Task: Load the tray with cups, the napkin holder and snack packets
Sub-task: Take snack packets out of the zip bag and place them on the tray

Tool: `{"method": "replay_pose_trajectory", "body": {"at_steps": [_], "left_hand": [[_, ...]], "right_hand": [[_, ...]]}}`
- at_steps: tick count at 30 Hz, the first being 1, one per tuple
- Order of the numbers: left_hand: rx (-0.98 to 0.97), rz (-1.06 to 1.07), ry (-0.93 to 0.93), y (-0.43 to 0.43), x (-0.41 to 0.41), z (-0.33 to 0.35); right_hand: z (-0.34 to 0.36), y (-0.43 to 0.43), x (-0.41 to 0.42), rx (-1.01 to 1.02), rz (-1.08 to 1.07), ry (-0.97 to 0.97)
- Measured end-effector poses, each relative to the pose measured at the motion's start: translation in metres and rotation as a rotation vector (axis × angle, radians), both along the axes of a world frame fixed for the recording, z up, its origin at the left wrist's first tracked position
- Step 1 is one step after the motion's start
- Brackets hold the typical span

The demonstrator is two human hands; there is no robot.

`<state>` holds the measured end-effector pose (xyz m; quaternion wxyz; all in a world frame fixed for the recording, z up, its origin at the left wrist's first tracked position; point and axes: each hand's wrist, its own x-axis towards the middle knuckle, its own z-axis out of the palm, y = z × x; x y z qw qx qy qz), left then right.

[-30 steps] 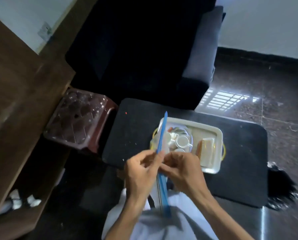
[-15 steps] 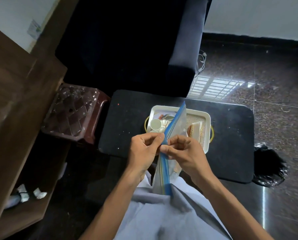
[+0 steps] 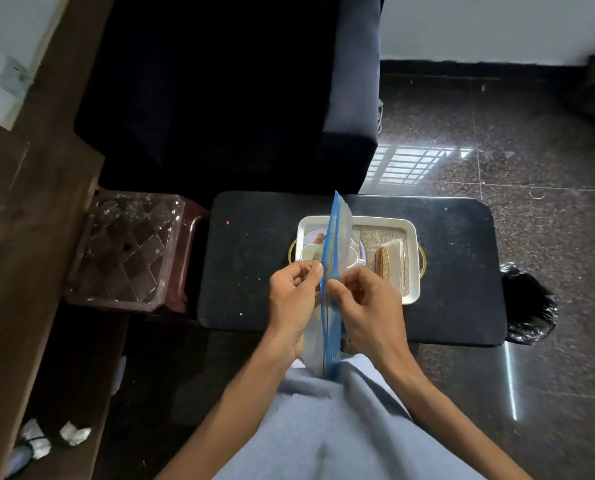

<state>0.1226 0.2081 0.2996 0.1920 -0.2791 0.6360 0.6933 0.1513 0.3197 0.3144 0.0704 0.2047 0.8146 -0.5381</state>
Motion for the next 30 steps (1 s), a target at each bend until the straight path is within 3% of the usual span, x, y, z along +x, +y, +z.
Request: {"method": "replay_pose_trajectory", "body": {"at_steps": [4, 7, 14, 17, 20, 23, 30], "left_hand": [[-0.002, -0.097, 0.024, -0.02, -0.013, -0.005], [0.01, -0.078, 0.006, -0.026, -0.018, -0.01], [0.23, -0.072, -0.186, -0.028, -0.022, -0.013], [0.045, -0.146, -0.083, -0.022, -0.021, -0.01], [-0.135, -0.231, 0.092, -0.009, -0.017, -0.007], [-0.248, -0.209, 0.194, 0.007, -0.015, 0.0], [-0.141, 0.072, 0.026, 0.059, -0.015, 0.014]], "right_hand": [[-0.002, -0.017, -0.01, 0.289, 0.173, 0.124], [-0.004, -0.026, -0.014, 0.322, 0.17, 0.133], [-0.005, -0.026, -0.008, -0.01, -0.122, -0.054], [-0.009, -0.018, -0.008, -0.092, -0.131, -0.106], [-0.011, -0.006, -0.016, -0.05, -0.082, -0.092], [-0.011, 0.013, -0.027, -0.091, -0.026, -0.071], [-0.006, 0.06, -0.037, -0.508, -0.015, -0.18]]}}
